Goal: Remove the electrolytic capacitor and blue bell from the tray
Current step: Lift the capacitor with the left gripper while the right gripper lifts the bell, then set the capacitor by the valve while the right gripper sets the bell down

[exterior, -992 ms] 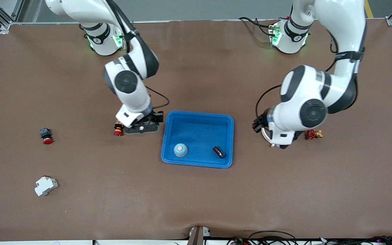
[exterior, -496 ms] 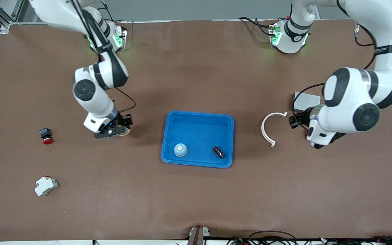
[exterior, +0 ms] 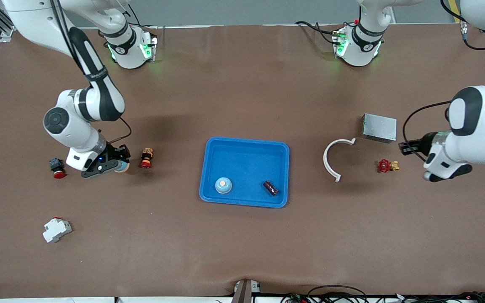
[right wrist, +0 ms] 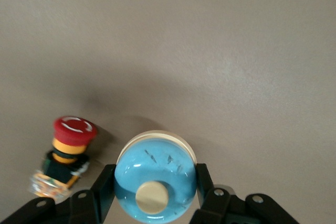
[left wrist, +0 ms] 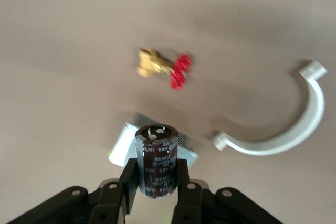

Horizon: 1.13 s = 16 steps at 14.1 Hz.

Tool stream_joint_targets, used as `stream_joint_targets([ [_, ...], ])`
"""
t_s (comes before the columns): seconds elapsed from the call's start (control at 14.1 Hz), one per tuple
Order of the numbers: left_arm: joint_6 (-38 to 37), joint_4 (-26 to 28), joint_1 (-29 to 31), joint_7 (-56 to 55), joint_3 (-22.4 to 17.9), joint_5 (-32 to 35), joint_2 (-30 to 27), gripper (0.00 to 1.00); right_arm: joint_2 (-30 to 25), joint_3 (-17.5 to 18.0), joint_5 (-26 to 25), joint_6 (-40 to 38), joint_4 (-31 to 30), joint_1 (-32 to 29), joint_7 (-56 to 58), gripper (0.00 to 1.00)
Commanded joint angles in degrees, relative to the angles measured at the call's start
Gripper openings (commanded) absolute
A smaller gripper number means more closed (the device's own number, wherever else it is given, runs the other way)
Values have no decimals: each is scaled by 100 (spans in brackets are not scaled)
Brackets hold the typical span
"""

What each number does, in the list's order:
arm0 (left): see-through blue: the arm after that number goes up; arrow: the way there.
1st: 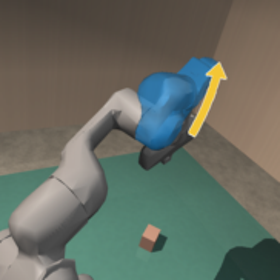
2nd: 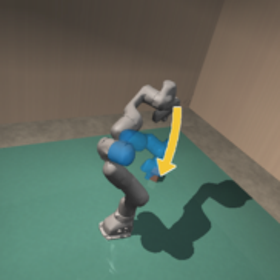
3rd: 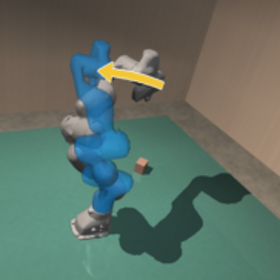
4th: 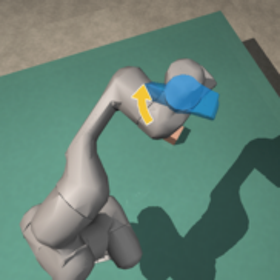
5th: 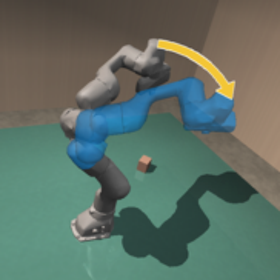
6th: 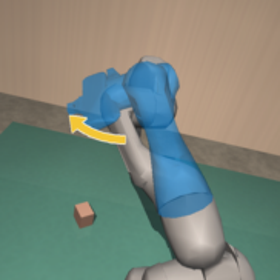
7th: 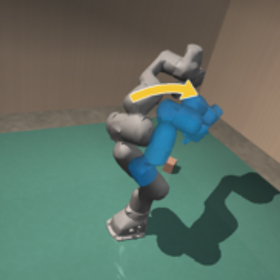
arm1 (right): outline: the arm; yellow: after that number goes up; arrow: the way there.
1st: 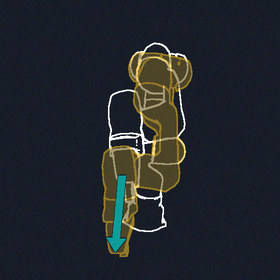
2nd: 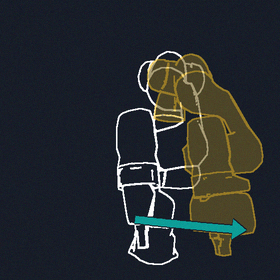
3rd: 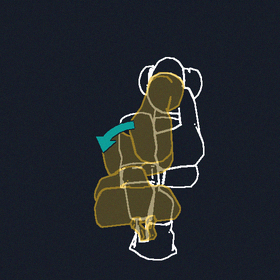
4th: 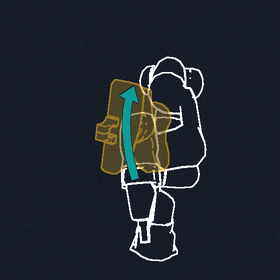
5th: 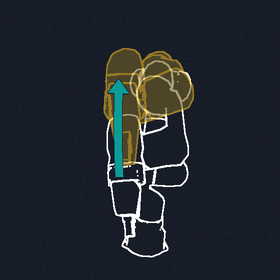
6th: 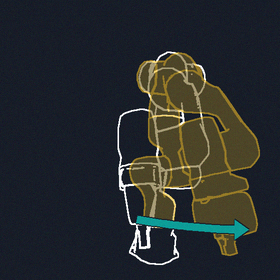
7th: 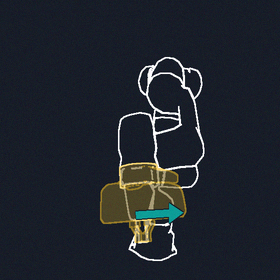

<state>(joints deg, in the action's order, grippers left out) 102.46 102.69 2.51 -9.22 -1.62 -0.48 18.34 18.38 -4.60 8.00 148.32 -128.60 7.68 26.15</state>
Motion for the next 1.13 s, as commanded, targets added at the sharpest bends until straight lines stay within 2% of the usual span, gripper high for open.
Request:
stream_joint_targets([
  [0.0,773,496,389,559,65,241,-103,0,253,100,718,249,2,-276,1126,0],
  [0.28,1933,892,619,720,57,724,160,0,526,82,817,364,177,-417,1437,0],
  [0.64,2506,875,654,720,57,1207,591,0,667,73,808,373,353,-540,1534,0],
  [1.06,2858,796,637,658,65,1243,1031,0,799,73,808,522,354,-531,1534,0],
])
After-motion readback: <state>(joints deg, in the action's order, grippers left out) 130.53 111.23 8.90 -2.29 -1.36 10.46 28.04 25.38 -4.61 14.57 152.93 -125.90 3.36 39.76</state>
